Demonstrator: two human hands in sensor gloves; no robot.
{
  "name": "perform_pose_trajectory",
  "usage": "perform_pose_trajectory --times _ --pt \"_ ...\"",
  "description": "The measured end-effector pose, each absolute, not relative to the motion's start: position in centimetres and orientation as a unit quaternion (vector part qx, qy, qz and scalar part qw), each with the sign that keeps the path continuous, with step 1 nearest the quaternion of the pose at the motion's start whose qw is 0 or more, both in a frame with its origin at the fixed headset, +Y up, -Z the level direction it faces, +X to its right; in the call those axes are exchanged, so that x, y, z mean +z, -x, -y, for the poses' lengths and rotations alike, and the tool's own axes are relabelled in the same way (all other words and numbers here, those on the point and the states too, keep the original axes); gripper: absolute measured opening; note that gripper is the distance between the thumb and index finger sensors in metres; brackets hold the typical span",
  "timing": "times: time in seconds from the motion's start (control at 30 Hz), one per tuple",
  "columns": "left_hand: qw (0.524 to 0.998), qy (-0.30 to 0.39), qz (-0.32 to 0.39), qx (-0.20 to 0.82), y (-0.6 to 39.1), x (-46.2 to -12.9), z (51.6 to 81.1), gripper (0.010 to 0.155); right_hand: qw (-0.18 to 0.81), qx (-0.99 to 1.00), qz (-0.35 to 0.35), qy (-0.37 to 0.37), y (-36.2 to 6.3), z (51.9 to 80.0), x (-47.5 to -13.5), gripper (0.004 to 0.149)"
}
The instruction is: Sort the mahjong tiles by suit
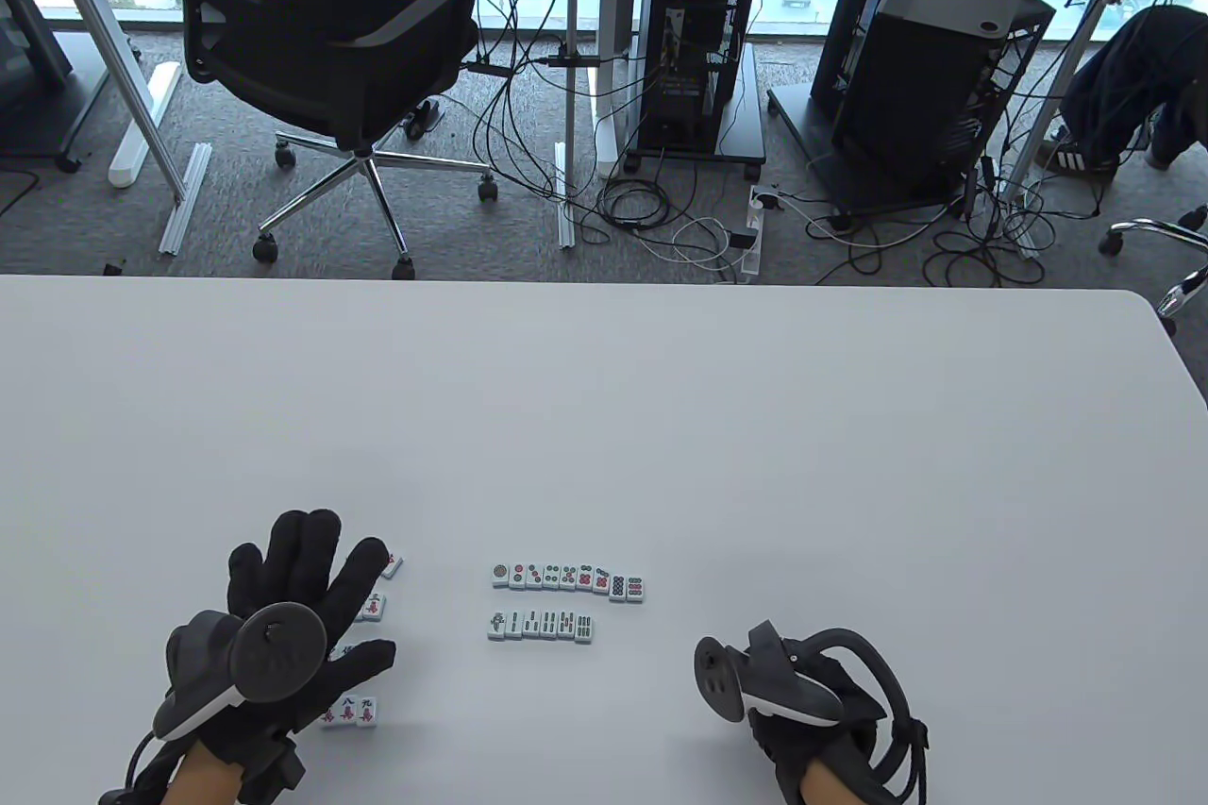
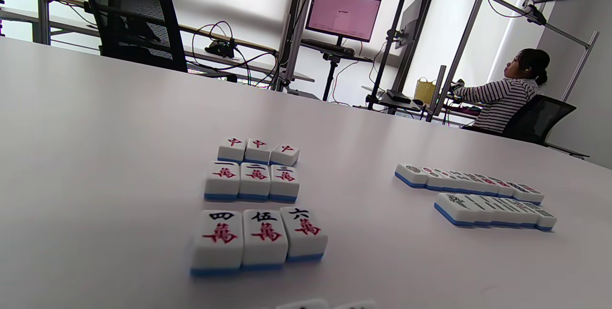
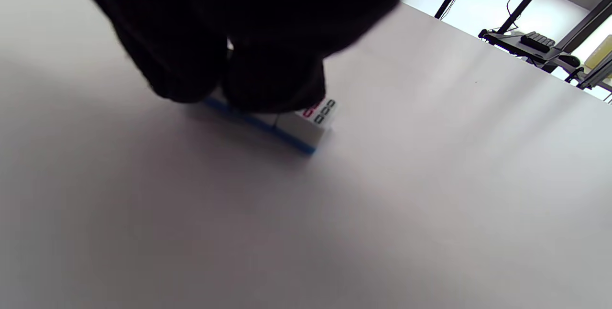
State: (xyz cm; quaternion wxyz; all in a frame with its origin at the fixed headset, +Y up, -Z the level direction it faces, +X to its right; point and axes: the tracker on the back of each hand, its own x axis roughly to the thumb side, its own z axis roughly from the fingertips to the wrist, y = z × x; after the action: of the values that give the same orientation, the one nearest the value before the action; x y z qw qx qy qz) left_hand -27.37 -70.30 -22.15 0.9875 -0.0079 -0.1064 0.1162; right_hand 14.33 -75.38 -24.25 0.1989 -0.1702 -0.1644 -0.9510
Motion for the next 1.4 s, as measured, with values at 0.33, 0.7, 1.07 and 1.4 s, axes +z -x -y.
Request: perform_pose_trajectory --times 0.33,0.7,1.07,1.4 --pt "0.987 0.006 0.108 0.118 27.3 -22.2 70.2 0.087 0.15 -0.961 0.152 0.177 -12.8 75.2 -25.1 0.059" --pt "0.987 0.003 0.109 0.122 27.4 -22.2 70.2 0.087 0.05 -0.966 0.092 0.237 -4.7 74.7 -26.9 0.059" --pt "0.986 -0.003 0.11 0.129 27.6 -22.1 70.1 0.087 0.066 -0.966 0.082 0.236 -2.0 76.4 -28.1 0.059" --pt "0.986 -0.002 0.111 0.128 27.6 -22.1 70.2 0.087 0.05 -0.966 0.025 0.253 -3.4 74.9 -27.0 0.059"
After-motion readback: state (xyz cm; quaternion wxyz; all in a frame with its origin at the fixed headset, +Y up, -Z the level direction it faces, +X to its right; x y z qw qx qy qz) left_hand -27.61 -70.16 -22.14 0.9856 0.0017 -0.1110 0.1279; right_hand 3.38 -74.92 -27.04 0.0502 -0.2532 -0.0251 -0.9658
